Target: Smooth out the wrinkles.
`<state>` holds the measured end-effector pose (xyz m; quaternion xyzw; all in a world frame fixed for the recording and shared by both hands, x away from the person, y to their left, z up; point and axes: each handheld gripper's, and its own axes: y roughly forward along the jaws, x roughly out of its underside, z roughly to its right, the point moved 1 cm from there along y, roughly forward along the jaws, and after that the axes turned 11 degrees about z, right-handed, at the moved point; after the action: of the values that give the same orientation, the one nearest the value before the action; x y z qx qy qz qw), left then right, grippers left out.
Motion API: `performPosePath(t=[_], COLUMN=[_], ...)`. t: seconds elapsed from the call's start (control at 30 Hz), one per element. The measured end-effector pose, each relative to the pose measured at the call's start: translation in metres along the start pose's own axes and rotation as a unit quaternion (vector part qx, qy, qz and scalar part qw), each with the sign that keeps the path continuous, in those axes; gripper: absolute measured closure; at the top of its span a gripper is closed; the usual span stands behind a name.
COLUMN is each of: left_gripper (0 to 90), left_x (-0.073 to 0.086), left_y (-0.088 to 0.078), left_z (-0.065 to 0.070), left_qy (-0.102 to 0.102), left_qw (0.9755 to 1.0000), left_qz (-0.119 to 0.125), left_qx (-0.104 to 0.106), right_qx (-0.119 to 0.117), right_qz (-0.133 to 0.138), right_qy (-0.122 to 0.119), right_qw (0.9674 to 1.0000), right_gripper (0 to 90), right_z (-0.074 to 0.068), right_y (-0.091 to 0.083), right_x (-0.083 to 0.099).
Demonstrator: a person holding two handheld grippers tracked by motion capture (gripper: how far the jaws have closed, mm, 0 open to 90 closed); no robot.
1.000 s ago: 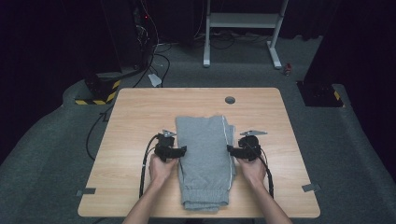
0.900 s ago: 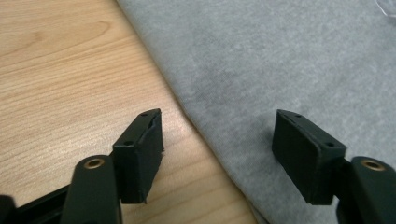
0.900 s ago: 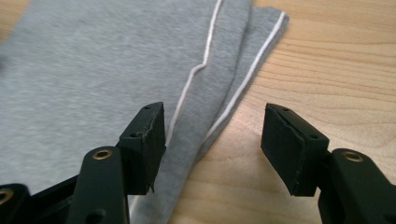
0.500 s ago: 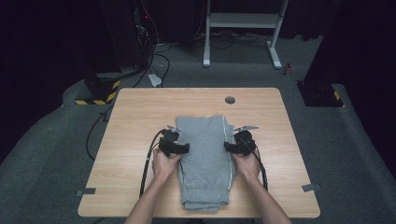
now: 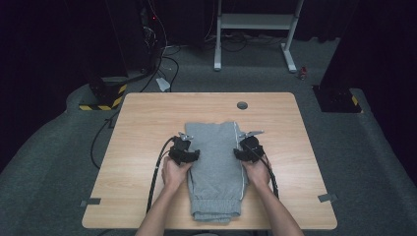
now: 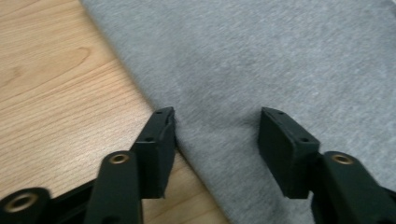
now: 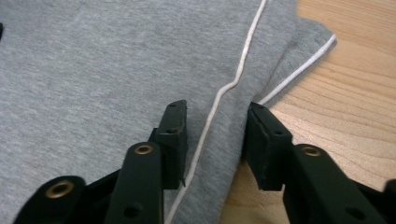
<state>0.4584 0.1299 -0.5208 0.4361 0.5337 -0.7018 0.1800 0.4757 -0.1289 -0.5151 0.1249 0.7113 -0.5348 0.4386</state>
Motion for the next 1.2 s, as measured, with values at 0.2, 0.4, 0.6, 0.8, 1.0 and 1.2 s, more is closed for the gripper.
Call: performPosePath(t=[0.2,0.4,0.6,0.8,1.0,1.2], left_gripper=[57.6,58.7,40.7,43.0,64.0,79.0], left_x=[0.000,-0.005,-0.009,-0.009,-0.015,-0.018], left_y=[0.002,0.004,0.011,0.016,0.018,0.020], left_z=[0.001,-0.005,-0.011,-0.004,0.003,0.002], left_qy=[0.001,-0.011,-0.039,-0.015,-0.002,-0.010], left_qw=[0.9999,0.9998,0.9992,0.9996,1.0000,0.9995], left_qz=[0.010,-0.004,0.003,0.014,-0.002,-0.011], left_qx=[0.006,0.016,0.005,-0.019,0.002,0.026], right_qx=[-0.008,-0.009,0.012,0.021,0.004,-0.014], right_qz=[-0.021,-0.028,-0.009,-0.019,-0.023,-0.027], right_qy=[0.009,0.032,0.053,0.028,0.017,0.016], right_qw=[0.9997,0.9990,0.9985,0.9992,0.9996,0.9994], right_gripper=[71.4,63.7,50.7,55.4,72.7,79.7], right_z=[0.001,0.005,0.012,0.009,0.006,0.007], right_y=[0.002,0.003,0.006,0.010,0.012,0.012], right_x=[-0.006,-0.009,-0.009,-0.013,-0.016,-0.017])
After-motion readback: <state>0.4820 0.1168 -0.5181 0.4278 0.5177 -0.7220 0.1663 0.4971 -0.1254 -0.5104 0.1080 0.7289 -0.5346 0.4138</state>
